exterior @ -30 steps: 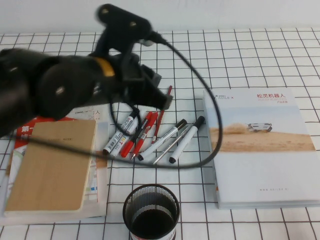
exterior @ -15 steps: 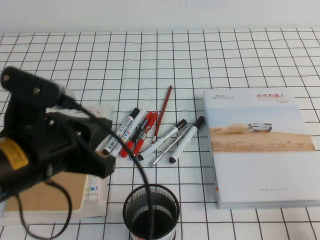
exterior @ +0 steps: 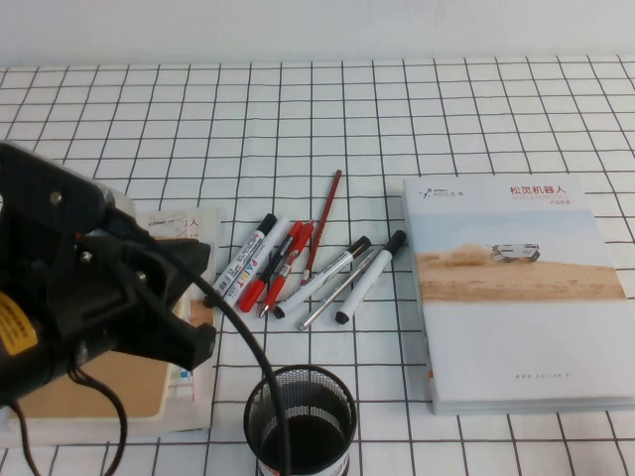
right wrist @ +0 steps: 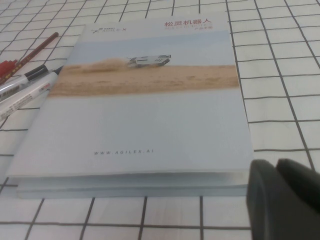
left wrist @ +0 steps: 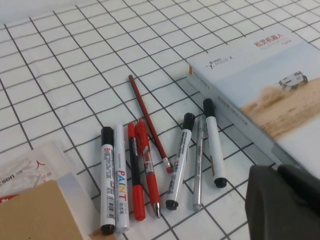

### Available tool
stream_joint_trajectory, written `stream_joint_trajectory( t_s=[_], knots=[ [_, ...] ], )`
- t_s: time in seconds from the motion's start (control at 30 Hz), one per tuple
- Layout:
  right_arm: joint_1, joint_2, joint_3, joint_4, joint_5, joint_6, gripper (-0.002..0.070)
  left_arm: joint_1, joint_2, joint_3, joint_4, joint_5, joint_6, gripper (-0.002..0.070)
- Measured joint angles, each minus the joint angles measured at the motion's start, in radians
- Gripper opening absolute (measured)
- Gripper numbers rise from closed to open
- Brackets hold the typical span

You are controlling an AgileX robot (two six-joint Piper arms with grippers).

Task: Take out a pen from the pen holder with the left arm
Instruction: 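Take a marker out of the pen holder and lay it on the table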

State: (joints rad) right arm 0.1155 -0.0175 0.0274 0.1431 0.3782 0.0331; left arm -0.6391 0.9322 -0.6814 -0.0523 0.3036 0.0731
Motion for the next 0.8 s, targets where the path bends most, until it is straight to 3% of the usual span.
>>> stream_joint_trajectory(
  t_s=[0.3,0.63,0.8],
  knots=[
    [0.0,0.0,0.0,0.0,0.0,0.0,-0.0015,0.037,-0.166,0.152,0.052,-0.185,0.004,-0.0003],
    [0.0,0.0,0.0,0.0,0.0,0.0,-0.0015,0.391,-0.635,0.489,0.052,-0.314,0.004,-0.0003],
    [0.0,0.0,0.0,0.0,0.0,0.0,-0.0015,0.49,-0.838,0.6,0.052,-0.322,0.004,-0.0003]
  ],
)
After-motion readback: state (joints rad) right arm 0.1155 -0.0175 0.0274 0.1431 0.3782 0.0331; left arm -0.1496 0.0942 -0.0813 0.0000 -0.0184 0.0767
